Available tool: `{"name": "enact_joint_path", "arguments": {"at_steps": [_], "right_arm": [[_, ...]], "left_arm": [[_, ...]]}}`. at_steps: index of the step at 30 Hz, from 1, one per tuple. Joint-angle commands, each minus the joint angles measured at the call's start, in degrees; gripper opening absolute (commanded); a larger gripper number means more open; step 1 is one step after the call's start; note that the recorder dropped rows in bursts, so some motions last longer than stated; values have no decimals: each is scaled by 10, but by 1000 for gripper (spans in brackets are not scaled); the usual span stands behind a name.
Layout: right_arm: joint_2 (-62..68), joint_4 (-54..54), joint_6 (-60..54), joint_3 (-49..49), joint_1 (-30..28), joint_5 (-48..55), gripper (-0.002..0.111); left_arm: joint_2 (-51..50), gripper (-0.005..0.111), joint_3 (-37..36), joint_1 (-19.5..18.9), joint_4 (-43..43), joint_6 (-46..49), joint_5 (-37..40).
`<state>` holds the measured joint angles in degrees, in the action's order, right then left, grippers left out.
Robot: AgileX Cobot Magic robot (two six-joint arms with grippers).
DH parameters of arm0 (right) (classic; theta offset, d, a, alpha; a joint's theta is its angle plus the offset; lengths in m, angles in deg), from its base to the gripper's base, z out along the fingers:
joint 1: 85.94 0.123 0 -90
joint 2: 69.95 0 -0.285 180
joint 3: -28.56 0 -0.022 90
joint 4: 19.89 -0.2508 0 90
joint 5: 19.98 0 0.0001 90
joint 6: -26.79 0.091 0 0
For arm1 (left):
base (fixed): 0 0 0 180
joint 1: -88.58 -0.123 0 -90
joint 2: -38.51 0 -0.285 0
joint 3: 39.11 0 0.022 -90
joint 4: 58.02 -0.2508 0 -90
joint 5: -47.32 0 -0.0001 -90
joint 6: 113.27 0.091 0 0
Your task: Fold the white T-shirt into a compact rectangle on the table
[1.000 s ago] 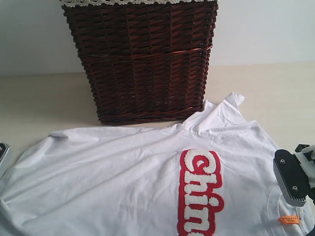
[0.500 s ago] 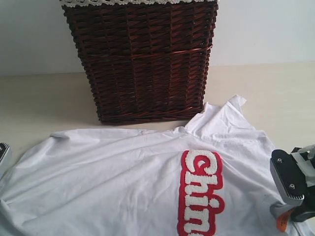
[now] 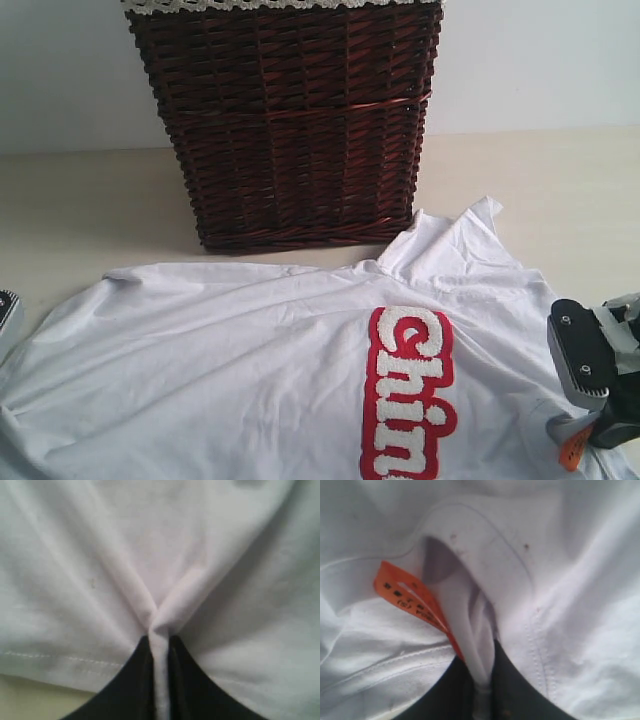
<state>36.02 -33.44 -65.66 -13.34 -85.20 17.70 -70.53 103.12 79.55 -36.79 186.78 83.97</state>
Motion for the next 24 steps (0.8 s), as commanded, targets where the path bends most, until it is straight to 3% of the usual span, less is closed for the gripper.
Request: {"name": "enact_joint_path", "arguments": {"at_steps": [1, 24], "right_arm": [[37, 19, 29, -19, 0, -29, 0], [37, 19, 88, -18, 0, -51, 0]], "left_arm": [[-25, 0, -21, 4, -10, -3, -3], [-25, 0, -21, 4, -7, -3, 8]]}}
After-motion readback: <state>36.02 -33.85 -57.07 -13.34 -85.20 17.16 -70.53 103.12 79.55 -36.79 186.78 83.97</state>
